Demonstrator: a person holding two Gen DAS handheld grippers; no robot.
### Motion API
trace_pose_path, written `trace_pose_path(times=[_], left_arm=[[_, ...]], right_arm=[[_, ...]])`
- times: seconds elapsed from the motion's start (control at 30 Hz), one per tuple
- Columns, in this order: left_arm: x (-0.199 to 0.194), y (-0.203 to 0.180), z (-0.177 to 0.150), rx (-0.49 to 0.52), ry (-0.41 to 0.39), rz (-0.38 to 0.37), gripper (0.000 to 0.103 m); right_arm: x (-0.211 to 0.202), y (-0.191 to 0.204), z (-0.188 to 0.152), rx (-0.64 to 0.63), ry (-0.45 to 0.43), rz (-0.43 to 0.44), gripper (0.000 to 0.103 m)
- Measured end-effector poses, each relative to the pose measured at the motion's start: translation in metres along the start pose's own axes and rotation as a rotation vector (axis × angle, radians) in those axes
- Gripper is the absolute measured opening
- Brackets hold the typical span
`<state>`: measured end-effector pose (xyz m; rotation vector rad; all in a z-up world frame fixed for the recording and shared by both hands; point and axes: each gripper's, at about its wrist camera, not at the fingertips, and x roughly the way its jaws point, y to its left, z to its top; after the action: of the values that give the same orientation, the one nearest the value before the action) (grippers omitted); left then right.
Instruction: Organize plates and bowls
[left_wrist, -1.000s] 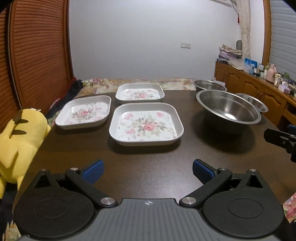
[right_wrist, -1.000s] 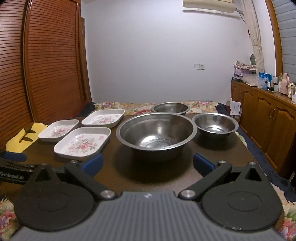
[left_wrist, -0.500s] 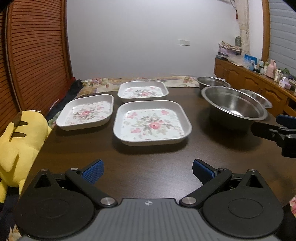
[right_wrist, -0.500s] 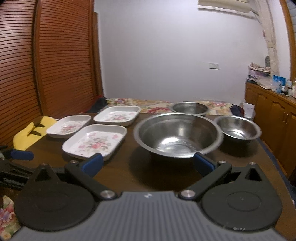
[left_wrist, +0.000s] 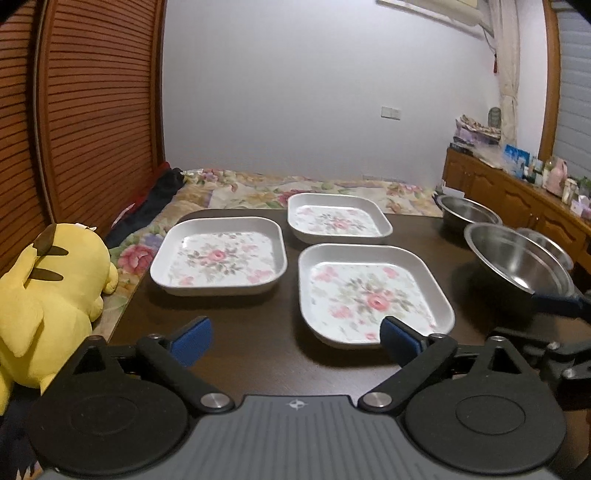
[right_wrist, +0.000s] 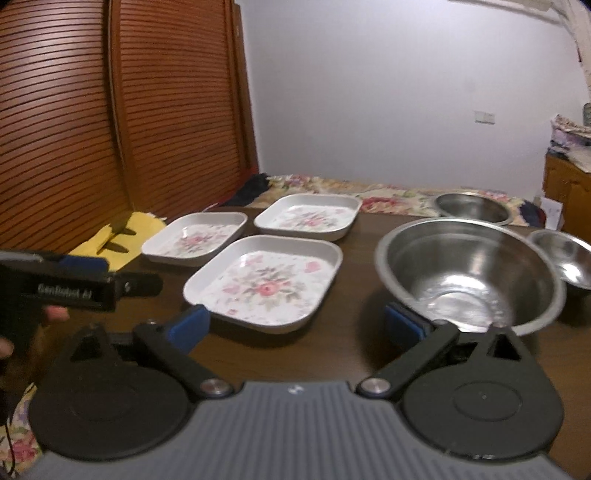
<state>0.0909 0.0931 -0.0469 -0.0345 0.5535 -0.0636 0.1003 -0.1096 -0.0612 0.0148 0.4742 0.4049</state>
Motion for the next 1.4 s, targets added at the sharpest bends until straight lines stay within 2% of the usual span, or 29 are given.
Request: trace_pose_path(times=[0.17, 0.2, 0.37, 0.5, 0.83, 0.9, 1.1, 1.2, 1.4], left_arm=[[0.015, 0.011, 0.005, -0.022, 0.01, -0.037, 0.082], [0.018, 0.012, 0.006, -0.02, 0.013, -0.046, 0.075], [0.031, 0.012, 0.007, -0.009, 0.012, -0.072, 0.072], [0.044, 0.013, 0.008, -0.024, 0.029, -0.104, 0.062], [0.07, 0.01, 0.008, -0.03, 0.072, -0.124, 0.035], [0.072, 0.01, 0.008, -0.032, 0.075, -0.127, 0.033], [0.082, 0.012, 0.009, -0.042, 0.089, -0.136, 0.014], [0.084, 0.013, 0.009, -0.048, 0.092, -0.137, 0.01], [0.085, 0.014, 0.009, -0.046, 0.09, -0.135, 0.008]], right_arm=[[0.019, 0.002, 0.002, 0.047, 0.055, 0.036, 0.087], [0.022, 0.003, 0.002, 0.049, 0.057, 0.032, 0.086], [0.037, 0.005, 0.003, 0.065, 0.066, 0.021, 0.079], [0.045, 0.005, 0.005, 0.064, 0.063, -0.01, 0.075], [0.062, -0.002, 0.004, 0.093, 0.071, -0.041, 0.059], [0.065, -0.004, 0.004, 0.102, 0.077, -0.045, 0.057], [0.075, -0.01, 0.003, 0.14, 0.093, -0.051, 0.039], [0.076, -0.01, 0.003, 0.139, 0.088, -0.055, 0.034], [0.075, -0.015, 0.003, 0.152, 0.087, -0.058, 0.025]])
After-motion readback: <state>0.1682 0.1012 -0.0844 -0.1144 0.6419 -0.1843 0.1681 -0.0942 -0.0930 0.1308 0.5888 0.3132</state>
